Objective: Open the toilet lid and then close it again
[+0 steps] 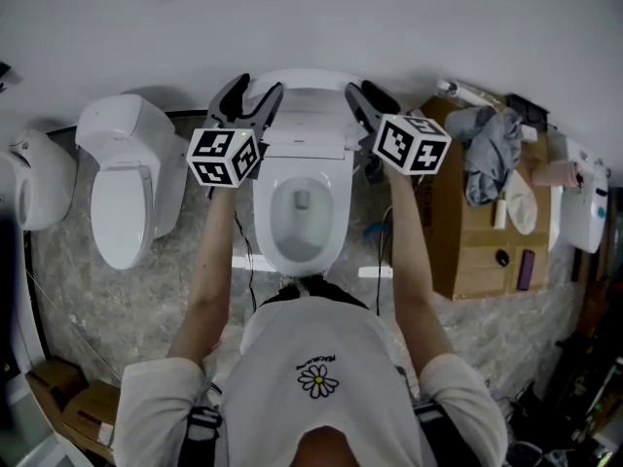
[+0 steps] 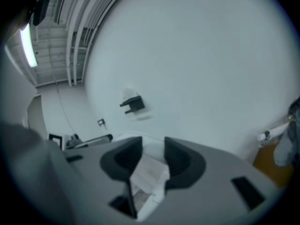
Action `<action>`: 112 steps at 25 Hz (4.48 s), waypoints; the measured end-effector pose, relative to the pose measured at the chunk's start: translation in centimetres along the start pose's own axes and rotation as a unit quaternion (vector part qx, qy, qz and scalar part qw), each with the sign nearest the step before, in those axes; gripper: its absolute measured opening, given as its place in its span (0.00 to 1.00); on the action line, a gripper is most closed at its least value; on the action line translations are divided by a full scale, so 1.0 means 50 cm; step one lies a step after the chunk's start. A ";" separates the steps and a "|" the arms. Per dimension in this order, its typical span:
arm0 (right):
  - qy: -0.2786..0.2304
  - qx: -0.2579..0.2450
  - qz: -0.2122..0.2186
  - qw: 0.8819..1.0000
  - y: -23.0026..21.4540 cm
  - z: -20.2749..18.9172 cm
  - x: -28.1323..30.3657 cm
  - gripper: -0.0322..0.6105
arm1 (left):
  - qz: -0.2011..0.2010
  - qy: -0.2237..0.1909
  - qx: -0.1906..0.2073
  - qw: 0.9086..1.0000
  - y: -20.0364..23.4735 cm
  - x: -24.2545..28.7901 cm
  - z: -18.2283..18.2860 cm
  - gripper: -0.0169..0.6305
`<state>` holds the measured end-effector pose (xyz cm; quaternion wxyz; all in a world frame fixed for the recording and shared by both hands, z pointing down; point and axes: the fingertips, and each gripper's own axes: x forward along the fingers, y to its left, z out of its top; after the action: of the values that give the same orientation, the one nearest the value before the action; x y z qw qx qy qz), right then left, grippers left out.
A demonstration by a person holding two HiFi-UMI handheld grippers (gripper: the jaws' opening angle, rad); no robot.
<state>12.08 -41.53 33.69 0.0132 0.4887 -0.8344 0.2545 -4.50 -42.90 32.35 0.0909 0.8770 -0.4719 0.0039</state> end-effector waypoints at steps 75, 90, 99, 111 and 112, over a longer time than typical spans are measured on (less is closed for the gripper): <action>-0.165 -0.165 -0.110 0.966 0.250 0.071 -0.250 0.10 | 0.072 -0.100 0.075 0.990 -0.163 -0.262 0.198 0.07; -0.107 -0.167 -0.111 0.974 0.306 -0.083 -0.357 0.10 | 0.121 -0.055 0.079 0.988 -0.221 -0.390 0.113 0.06; -0.101 -0.161 -0.117 0.975 0.298 -0.093 -0.360 0.10 | 0.112 -0.060 0.059 0.990 -0.223 -0.392 0.109 0.06; -0.105 -0.154 -0.128 0.974 0.218 -0.021 -0.291 0.10 | 0.138 -0.054 0.057 0.987 -0.145 -0.319 0.123 0.08; -0.108 -0.160 -0.131 0.972 0.207 -0.003 -0.280 0.10 | 0.137 -0.052 0.059 0.987 -0.134 -0.303 0.128 0.12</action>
<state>10.85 -26.09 25.78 0.0345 0.6095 -0.7898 0.0592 -7.87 -27.84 23.59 0.0127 0.8069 -0.5905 -0.0012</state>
